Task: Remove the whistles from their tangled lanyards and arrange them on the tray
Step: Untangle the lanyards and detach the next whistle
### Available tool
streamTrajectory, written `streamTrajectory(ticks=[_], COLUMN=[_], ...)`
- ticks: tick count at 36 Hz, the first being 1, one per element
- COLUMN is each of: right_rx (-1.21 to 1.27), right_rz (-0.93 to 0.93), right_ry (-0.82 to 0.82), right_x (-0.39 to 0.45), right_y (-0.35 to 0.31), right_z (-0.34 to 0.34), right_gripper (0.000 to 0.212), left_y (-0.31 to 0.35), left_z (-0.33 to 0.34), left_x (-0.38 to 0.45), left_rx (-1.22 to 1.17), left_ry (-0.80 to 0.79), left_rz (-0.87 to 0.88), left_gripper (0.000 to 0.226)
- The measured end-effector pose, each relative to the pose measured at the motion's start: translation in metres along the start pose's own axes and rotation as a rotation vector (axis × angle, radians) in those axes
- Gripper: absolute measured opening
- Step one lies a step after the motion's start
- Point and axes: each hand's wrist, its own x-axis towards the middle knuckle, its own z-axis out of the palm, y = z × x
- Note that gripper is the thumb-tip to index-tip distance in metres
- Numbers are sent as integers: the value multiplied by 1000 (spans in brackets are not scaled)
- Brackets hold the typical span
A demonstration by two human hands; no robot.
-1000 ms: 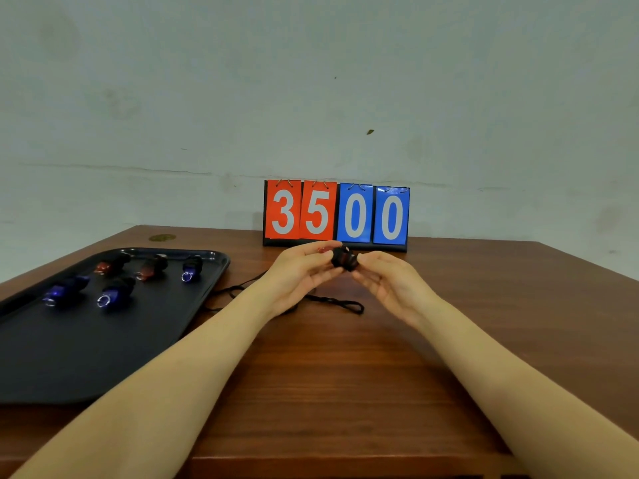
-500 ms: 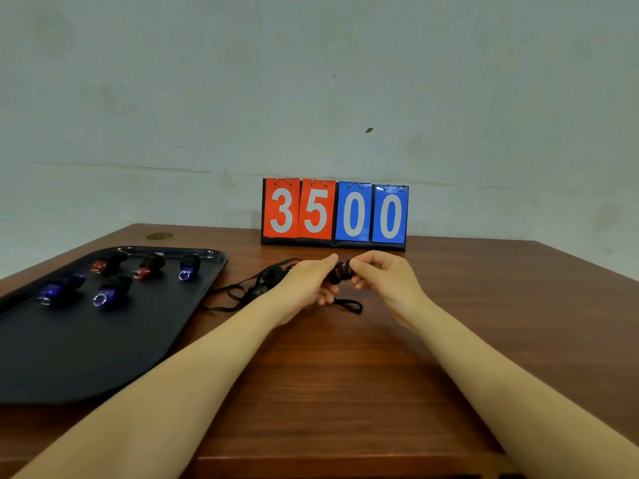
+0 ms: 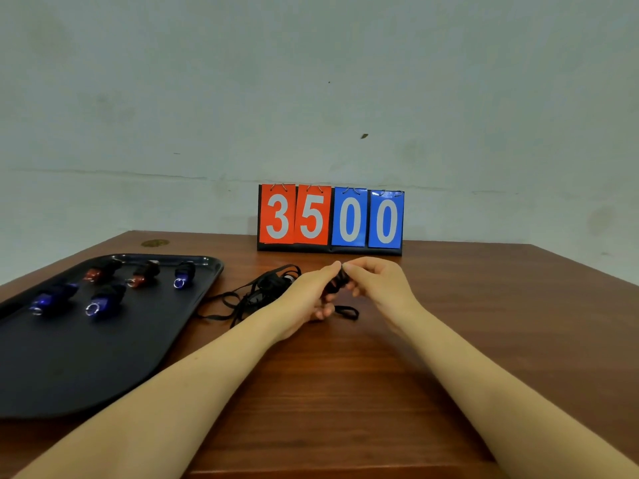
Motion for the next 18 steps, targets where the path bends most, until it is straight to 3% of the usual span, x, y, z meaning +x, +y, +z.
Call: streamTrajectory(ticks=[7,18], right_rx=[97,-152], right_rz=[30,-145], right_ry=[-36,52], right_x=[-2,-5], right_y=[0,-1], right_z=[2,6], right_gripper=[16,5], left_y=[-2,-2], left_z=[-2,-2], left_x=[2,4], left_rx=[-64,-214], left_ry=[22,53], left_rz=[-9,-44], left_gripper=[36,36])
